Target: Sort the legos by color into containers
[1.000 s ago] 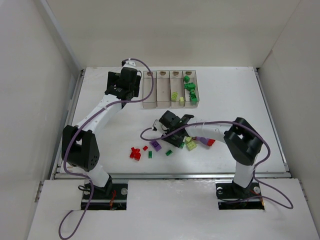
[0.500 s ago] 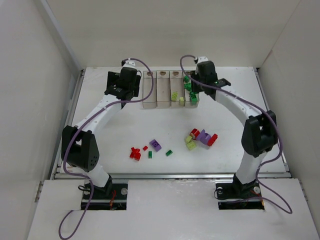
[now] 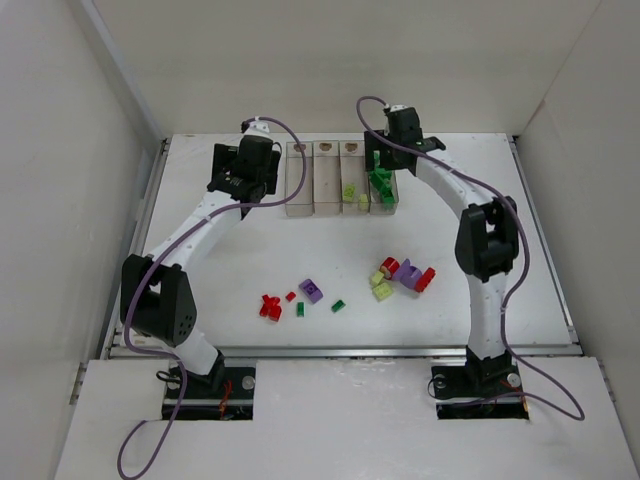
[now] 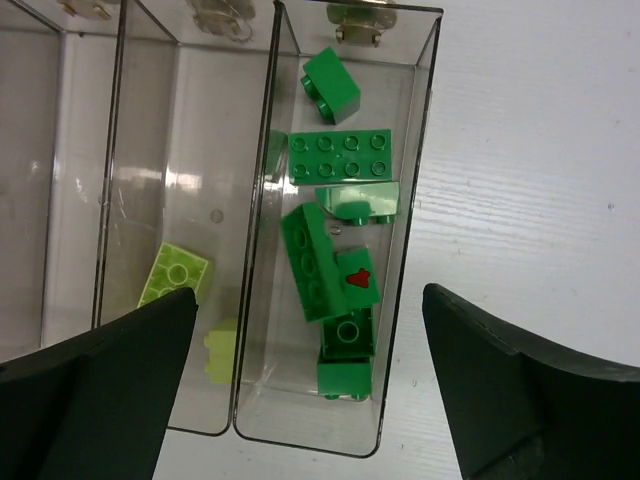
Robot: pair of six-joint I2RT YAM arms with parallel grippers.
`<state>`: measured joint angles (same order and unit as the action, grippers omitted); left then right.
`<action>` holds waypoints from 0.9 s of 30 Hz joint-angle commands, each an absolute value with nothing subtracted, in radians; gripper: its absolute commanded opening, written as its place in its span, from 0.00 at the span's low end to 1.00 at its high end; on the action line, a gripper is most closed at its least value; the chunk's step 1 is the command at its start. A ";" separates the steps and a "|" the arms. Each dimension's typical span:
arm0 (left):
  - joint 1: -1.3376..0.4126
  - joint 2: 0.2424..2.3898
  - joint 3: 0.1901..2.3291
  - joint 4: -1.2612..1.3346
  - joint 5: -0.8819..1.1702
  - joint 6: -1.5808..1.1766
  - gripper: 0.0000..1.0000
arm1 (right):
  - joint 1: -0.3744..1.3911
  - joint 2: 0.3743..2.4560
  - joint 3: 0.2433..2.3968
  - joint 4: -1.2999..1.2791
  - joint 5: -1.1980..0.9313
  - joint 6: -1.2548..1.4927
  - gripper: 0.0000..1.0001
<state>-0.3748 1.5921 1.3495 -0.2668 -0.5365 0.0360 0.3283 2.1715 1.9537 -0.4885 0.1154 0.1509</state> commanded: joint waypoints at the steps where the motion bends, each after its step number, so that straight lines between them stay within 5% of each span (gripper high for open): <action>1: -0.374 1.536 1.339 -0.247 -0.563 0.029 1.00 | 0.327 2.073 1.969 -0.462 0.109 0.149 1.00; 12: -0.374 1.545 1.350 -0.247 -0.583 0.038 1.00 | 0.699 1.654 1.438 -0.559 0.063 -0.132 1.00; 27: -0.383 1.632 1.474 -0.313 -0.620 -0.066 1.00 | 1.098 1.739 1.235 -0.627 0.184 0.264 0.98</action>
